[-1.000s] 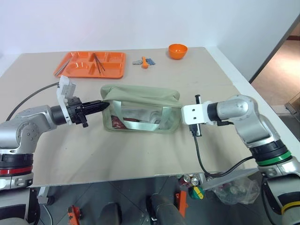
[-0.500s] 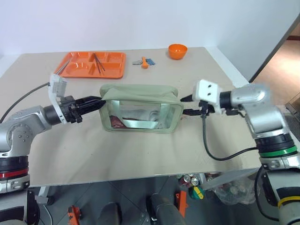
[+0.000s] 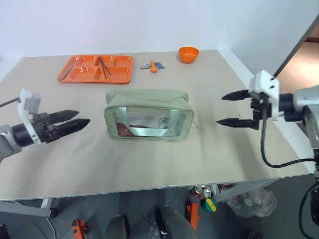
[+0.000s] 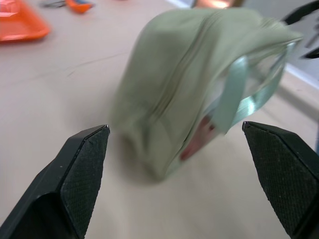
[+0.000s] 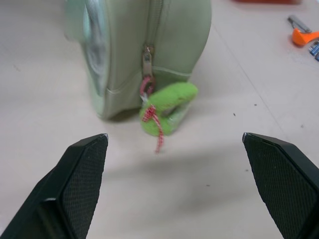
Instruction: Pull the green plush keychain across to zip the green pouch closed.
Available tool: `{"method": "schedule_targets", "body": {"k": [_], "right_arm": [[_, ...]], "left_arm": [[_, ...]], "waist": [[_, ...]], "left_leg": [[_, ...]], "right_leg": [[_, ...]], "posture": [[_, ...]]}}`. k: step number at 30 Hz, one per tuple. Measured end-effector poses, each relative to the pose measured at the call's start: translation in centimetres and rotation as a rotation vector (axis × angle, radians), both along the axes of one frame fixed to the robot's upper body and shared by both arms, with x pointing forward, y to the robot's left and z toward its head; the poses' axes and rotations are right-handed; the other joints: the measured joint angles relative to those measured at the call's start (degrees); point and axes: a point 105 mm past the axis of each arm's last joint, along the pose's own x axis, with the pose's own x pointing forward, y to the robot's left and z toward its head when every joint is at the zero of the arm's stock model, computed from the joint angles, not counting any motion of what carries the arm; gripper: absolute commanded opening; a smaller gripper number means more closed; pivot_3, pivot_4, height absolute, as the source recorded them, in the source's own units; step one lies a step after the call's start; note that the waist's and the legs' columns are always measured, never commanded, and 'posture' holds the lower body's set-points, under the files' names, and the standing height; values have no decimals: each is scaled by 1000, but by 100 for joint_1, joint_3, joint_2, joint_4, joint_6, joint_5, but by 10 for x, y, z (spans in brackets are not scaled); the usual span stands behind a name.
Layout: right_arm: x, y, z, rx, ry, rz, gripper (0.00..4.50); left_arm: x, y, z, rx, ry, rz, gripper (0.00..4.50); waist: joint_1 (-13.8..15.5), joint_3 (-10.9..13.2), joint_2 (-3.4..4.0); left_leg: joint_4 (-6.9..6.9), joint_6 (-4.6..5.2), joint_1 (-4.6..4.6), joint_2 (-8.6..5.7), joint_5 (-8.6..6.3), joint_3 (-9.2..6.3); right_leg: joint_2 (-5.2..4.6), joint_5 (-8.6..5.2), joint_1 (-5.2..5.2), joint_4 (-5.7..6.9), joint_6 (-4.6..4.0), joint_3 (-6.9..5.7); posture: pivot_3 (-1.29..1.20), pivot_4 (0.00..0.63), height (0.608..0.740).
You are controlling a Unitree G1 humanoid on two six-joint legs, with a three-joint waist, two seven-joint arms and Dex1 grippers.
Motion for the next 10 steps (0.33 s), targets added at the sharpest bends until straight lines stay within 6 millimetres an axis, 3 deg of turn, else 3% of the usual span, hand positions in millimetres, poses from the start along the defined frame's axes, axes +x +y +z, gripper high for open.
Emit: {"method": "schedule_targets", "body": {"k": [5,10], "right_arm": [[-10,-1,3,164,35,-58,4500],[-10,7,-13,259,83,-111,4500]], "left_arm": [[-10,18,-1,-35,-24,74,4455],[-10,18,-8,-66,-20,85,4455]], "waist": [[1,-1,-1],[6,-1,-2]], "left_leg": [[3,0,1,-2,0,3],[10,-1,0,-3,0,3]], "right_leg": [[-5,-11,2,-1,-18,2],[-5,-10,4,-1,-16,3]], "posture": [[0,150,740],[0,150,740]]}}
